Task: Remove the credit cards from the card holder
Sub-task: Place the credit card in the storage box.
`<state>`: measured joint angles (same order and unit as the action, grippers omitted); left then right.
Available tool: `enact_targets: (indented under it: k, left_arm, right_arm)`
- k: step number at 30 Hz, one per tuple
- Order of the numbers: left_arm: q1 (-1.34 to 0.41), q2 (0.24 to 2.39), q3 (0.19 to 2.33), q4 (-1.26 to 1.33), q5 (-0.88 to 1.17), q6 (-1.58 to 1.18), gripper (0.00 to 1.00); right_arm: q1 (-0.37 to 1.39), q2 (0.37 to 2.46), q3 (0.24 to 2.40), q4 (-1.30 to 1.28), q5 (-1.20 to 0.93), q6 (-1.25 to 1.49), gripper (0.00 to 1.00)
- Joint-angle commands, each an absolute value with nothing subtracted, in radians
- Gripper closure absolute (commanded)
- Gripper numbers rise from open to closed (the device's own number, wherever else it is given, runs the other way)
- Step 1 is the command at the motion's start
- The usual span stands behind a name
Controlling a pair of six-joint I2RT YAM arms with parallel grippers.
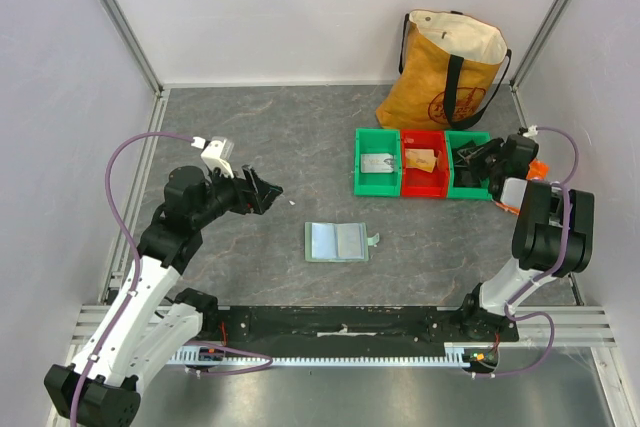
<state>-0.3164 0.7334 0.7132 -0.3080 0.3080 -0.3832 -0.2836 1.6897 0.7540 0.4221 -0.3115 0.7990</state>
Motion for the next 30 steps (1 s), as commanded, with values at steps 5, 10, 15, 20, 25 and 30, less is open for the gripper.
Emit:
enact_targets:
  k: [5, 10, 15, 20, 25, 30]
  left_arm:
    - [-0.316, 0.733, 0.710, -0.291, 0.333, -0.350, 0.15]
    - [-0.310, 0.730, 0.712, -0.290, 0.344, -0.350, 0.16]
    - [-0.304, 0.741, 0.712, -0.288, 0.370, -0.354, 0.16]
    - [-0.304, 0.764, 0.710, -0.282, 0.416, -0.368, 0.16]
    - [-0.302, 0.804, 0.710, -0.294, 0.448, -0.385, 0.16]
    - [-0.327, 0.857, 0.696, -0.282, 0.494, -0.460, 0.19]
  right_arm:
    - [-0.278, 1.634, 0.844, 0.140, -0.221, 0.654, 0.59]
    - [-0.273, 1.557, 0.868, 0.016, -0.166, 0.585, 0.40]
    - [-0.247, 1.471, 0.897, -0.110, -0.100, 0.516, 0.27]
    - [-0.152, 1.327, 0.871, -0.140, -0.098, 0.479, 0.26]
    - [0.053, 1.175, 0.809, -0.146, -0.118, 0.463, 0.26]
    - [0.239, 1.063, 0.738, -0.137, -0.178, 0.483, 0.29]
